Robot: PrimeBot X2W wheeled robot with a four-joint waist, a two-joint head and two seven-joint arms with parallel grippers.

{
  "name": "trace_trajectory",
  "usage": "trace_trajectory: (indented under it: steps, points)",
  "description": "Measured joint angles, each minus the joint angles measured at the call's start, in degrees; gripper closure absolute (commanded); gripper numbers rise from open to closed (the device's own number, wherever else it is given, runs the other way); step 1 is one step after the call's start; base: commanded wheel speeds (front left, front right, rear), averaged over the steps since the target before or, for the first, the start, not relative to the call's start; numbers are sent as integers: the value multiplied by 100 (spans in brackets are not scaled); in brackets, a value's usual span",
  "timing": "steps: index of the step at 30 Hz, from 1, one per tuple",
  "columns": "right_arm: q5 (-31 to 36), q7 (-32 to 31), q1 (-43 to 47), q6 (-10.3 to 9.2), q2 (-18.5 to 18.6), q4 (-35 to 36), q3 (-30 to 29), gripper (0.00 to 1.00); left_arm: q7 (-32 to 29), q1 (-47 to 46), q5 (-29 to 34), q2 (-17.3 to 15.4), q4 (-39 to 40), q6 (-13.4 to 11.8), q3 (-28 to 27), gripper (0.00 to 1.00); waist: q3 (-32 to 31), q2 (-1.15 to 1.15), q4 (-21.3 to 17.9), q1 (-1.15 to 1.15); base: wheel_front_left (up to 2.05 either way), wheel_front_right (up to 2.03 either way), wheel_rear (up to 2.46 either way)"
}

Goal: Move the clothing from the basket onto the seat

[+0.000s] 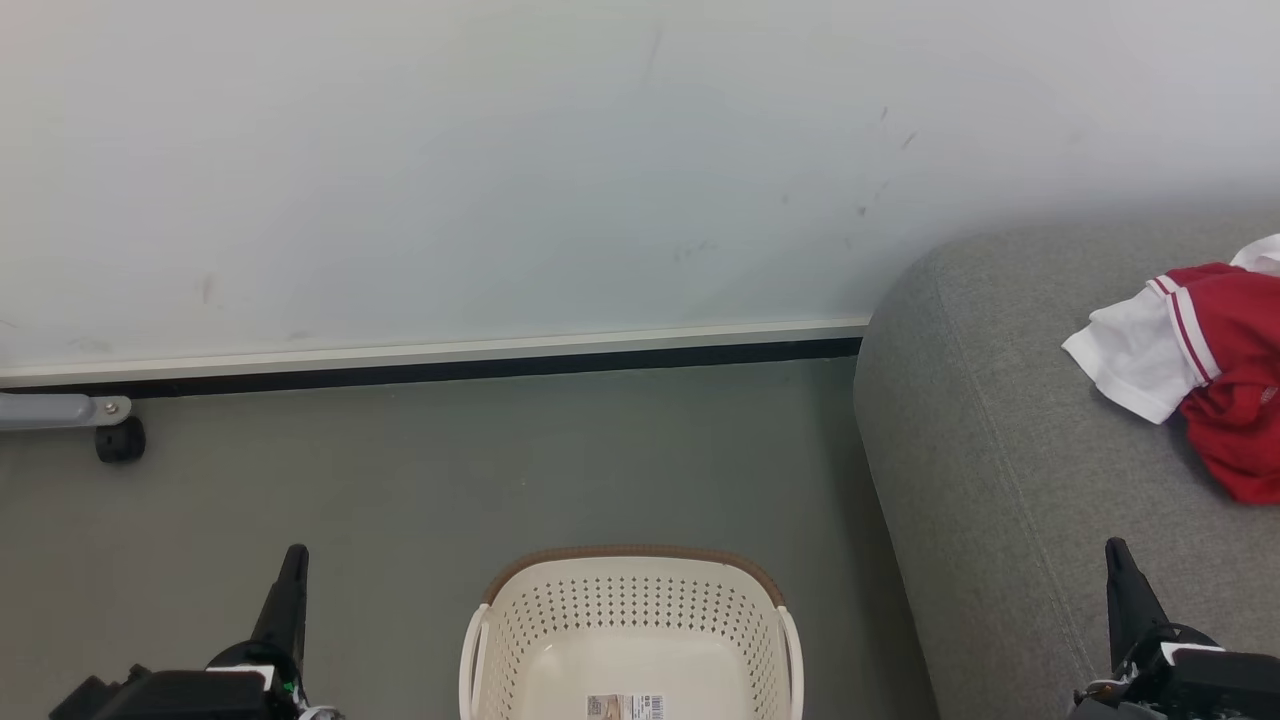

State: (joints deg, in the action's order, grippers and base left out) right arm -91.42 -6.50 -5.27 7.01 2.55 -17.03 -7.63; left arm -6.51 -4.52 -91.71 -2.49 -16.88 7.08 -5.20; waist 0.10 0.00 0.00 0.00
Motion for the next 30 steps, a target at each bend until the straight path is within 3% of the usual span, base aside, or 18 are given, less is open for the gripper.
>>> trace_trajectory:
  steps: [30]
  points:
    - [-1,0,0,3,0,1,1,100,0,-1,0,0,-2,0,0,100,0,0,0,0,0,0,0]
